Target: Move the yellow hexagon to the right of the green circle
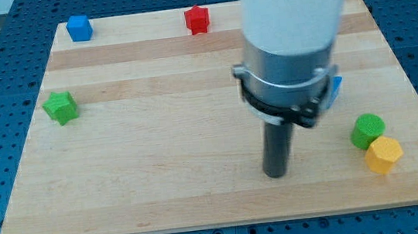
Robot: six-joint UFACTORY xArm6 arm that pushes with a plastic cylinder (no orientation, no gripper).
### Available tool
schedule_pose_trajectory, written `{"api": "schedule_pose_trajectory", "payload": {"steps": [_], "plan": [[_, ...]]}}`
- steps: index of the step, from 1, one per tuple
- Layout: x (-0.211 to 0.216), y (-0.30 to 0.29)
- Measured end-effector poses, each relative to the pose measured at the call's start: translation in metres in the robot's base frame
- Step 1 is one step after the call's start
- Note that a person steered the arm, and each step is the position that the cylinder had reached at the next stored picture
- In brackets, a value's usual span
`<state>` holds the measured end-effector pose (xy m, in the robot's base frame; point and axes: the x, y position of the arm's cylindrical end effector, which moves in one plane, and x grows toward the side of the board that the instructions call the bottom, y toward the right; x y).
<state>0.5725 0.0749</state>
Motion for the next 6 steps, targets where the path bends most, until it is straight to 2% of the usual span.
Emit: {"api": "schedule_pose_trajectory", "payload": {"steps": [2, 6], "plan": [[0.036, 0.084], [0.032, 0.122]]}}
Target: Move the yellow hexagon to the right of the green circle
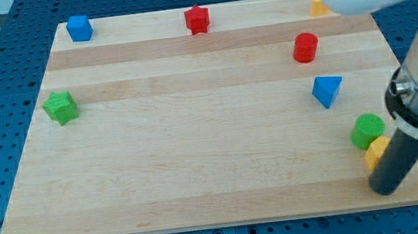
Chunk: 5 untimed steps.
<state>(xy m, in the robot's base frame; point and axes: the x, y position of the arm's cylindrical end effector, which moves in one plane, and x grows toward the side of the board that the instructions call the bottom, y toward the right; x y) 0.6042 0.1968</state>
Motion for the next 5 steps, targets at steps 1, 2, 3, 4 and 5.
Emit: {"api": "schedule_pose_trajectory", "payload": {"steps": [1, 2, 3, 4, 5], "plan": [[-0.001, 0.011], [-0.025, 0.012], [-0.044, 0.012], [-0.063, 0.013], [-0.089, 0.013]]}}
